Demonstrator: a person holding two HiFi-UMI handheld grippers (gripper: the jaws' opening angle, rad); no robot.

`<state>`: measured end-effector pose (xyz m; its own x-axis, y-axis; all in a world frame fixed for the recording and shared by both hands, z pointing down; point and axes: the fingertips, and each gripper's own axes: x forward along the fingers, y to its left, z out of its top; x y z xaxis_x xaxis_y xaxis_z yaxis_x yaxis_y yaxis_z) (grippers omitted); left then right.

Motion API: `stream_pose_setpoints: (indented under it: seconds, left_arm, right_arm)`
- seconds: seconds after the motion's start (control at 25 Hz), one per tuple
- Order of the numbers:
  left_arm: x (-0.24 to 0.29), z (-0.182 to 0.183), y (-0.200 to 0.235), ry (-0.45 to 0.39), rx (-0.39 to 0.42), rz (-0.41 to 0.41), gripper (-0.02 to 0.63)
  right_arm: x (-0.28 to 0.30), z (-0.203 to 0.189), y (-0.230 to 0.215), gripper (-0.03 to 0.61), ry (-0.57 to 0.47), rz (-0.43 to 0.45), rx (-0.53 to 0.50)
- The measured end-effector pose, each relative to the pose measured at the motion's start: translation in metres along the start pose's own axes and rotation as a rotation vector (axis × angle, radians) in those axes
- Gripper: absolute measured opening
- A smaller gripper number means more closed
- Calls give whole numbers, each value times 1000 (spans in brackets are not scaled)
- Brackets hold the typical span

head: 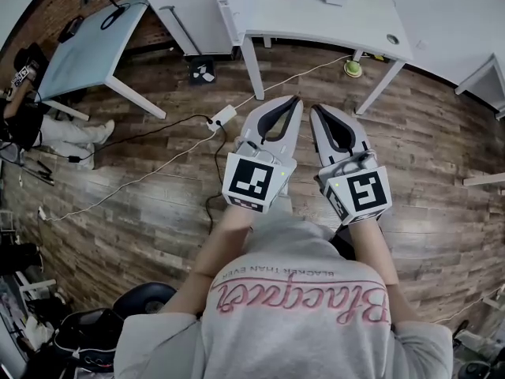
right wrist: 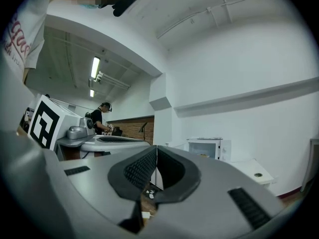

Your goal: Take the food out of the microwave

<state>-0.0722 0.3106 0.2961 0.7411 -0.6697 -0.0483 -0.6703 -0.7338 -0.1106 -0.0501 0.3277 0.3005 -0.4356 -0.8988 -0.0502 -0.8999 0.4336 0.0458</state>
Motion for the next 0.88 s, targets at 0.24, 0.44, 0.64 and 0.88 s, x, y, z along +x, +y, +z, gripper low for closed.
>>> stream_pose_setpoints:
  seconds: [0.24,0.44,0.64,0.88]
  left_arm:
    - [42,-6,47,10,13,-23,8]
    - [75,-12,81,14,16,-45,8]
    - [97,-19,109,8,6,-37,8]
    - [123,-30,133,20,-9,-20,8]
  right_arm:
    - [59,-1,-31,12,-4,-22,1]
    - [104,0,-55,12,-9,-50,13]
    - [135,-9,-69,12,5,-52,8]
    - [164,-19,-87,12,28,-36,22]
